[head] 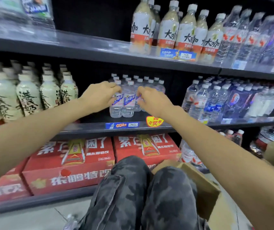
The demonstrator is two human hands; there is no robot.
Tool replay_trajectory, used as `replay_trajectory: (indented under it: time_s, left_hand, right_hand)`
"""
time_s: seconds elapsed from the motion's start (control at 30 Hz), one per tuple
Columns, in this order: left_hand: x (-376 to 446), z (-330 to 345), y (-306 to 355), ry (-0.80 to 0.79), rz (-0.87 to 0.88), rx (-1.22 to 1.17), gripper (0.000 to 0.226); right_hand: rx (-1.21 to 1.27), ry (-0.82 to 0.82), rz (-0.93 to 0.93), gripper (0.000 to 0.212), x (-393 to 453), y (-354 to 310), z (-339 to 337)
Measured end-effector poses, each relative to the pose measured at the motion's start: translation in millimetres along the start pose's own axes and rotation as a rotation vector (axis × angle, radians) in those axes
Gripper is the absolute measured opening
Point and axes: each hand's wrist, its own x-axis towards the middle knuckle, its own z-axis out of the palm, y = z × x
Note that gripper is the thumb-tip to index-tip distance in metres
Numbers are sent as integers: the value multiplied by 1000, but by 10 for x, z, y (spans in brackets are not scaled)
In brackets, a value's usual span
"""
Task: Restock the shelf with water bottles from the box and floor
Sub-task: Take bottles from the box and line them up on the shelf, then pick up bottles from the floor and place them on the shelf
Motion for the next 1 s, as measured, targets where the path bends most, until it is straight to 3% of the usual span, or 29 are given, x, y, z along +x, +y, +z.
replay_trajectory:
  time_s: [0.3,0.57,0.8,1.0]
  left_hand:
    - [-633,-13,-596,-106,-182,70,30]
    - [-1508,-362,-739,-296,-464,194,30]
    - [-2312,-508,-717,-415,-671,258,34]
    - [-2793,-210,-736,-481,-795,226,37]
  right_hand:
    - [208,31,-284,24,801,-519,652]
    - [436,68,-608,19,1099,-1480,1080]
    - [556,-83,-830,18,950,-2278,1341]
    - [528,-204,-862,10,811,-2596,1756]
